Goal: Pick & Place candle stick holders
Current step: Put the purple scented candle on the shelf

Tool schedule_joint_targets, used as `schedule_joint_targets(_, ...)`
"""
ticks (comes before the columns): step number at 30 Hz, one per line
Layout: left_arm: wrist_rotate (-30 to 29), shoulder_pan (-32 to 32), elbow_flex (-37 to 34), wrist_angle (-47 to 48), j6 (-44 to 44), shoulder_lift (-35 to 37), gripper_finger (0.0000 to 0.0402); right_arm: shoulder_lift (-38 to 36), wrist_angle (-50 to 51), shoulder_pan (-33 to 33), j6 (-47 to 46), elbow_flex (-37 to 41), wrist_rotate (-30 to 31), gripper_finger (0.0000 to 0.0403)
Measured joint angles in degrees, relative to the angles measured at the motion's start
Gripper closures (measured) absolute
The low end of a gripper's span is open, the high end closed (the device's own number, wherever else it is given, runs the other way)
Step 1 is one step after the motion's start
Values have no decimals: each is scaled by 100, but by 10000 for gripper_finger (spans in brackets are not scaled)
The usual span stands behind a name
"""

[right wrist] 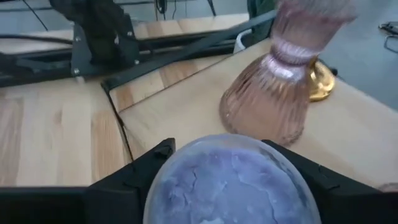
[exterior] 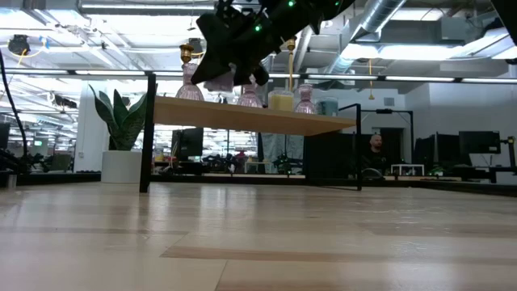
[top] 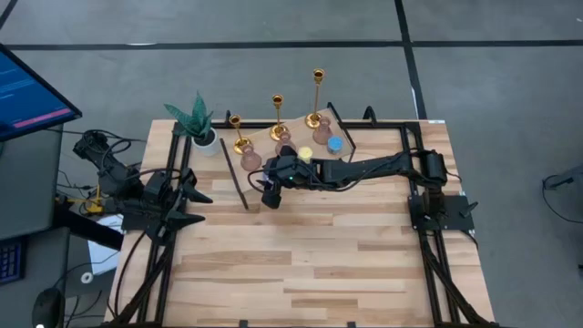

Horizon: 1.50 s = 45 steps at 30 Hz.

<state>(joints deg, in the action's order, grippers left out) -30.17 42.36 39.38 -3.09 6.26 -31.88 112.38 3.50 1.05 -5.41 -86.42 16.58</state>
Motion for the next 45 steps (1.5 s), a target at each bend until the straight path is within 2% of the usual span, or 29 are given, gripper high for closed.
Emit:
schedule_joint_targets(3,0,-1,0,0,0,0,187,63,58,70,3,-43,-17,178)
schedule_joint_targets(10,0,0,0,2,0,2,187,142,13,214,1,-53,-16,199)
schedule_joint_targets(17,2,1,0,2,0,0,187,135,49,281,-2,-58,-18,173)
schedule_joint_targets(26,2,1,0,4,0,2,187,135,49,281,-4,-58,-21,195)
schedule_joint_targets(35,1,1,0,4,0,0,187,91,27,192,-2,-58,-11,156)
schedule_joint_targets(45,2,0,0,4,0,1,187,69,-11,200,76,-60,-4,154)
